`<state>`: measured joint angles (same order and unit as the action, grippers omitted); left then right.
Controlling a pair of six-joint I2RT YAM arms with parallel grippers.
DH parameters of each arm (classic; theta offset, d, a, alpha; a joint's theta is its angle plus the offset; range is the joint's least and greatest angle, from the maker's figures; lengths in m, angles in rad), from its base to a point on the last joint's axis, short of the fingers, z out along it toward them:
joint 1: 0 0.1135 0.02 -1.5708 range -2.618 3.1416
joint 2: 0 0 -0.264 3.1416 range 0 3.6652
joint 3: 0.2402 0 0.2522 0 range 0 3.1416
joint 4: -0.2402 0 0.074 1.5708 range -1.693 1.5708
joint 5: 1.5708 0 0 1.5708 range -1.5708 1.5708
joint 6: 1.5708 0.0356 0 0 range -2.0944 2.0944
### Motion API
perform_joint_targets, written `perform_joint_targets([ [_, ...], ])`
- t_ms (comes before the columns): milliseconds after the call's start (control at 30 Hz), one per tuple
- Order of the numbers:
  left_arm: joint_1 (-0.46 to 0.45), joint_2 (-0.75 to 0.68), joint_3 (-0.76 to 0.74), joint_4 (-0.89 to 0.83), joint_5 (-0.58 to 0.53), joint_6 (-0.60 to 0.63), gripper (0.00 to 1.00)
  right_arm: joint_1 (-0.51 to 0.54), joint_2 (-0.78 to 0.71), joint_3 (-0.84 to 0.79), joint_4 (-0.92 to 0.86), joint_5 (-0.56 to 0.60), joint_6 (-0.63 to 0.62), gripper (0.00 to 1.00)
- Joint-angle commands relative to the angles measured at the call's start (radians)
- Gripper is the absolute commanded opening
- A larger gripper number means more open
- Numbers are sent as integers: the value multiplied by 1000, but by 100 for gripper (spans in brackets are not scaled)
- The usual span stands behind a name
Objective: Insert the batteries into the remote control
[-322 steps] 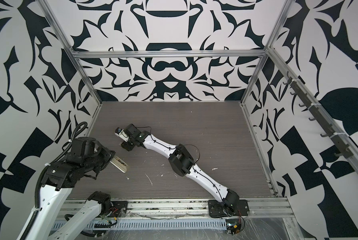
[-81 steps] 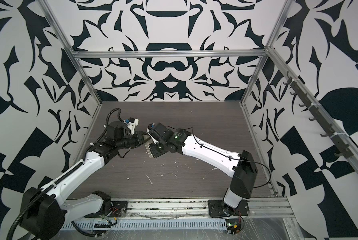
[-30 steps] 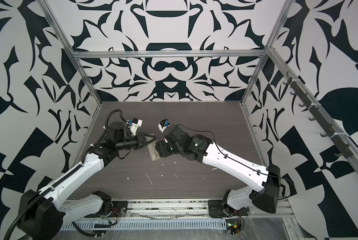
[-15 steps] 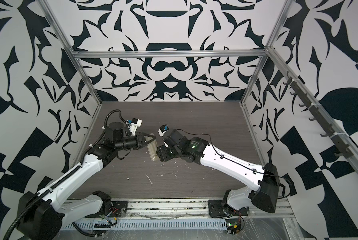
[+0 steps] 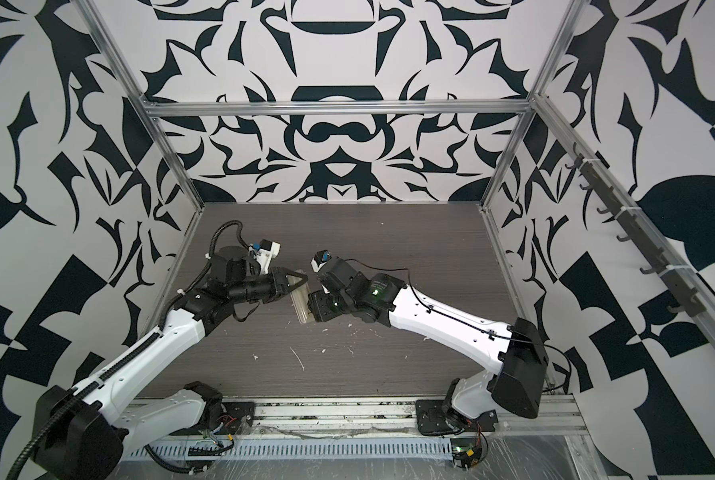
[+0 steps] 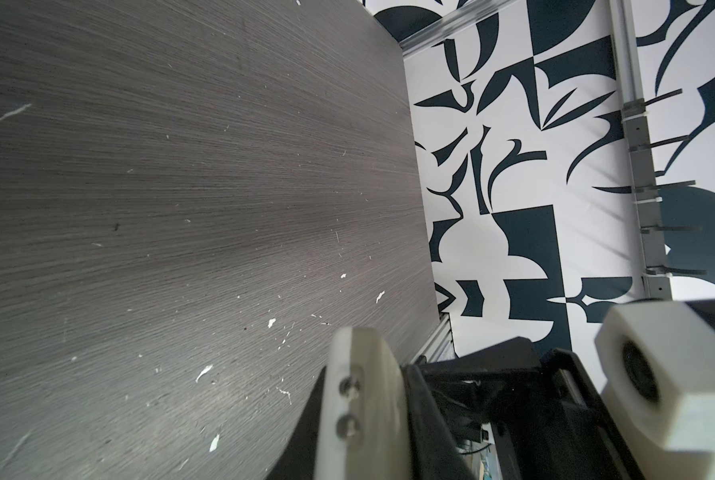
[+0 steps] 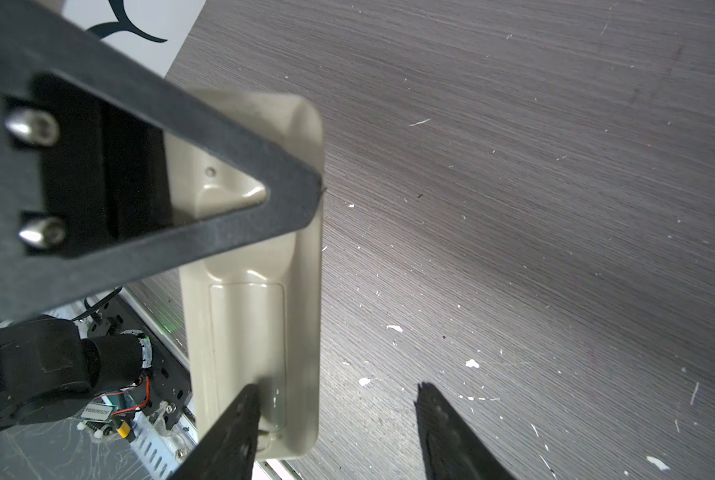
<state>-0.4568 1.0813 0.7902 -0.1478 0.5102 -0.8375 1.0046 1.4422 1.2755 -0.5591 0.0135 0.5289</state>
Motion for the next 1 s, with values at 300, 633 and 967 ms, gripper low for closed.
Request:
perform_joint_targets([
  [300, -4, 20, 173, -521, -449, 103, 0, 0, -146, 21, -16, 129, -24, 68],
  [633, -14, 89, 324, -660, -566, -19, 0, -3, -183, -6, 84, -117, -83, 100],
  [967, -75, 130, 476, -514, -397, 35, 0, -82, -114, -19, 233, -397, -89, 100],
])
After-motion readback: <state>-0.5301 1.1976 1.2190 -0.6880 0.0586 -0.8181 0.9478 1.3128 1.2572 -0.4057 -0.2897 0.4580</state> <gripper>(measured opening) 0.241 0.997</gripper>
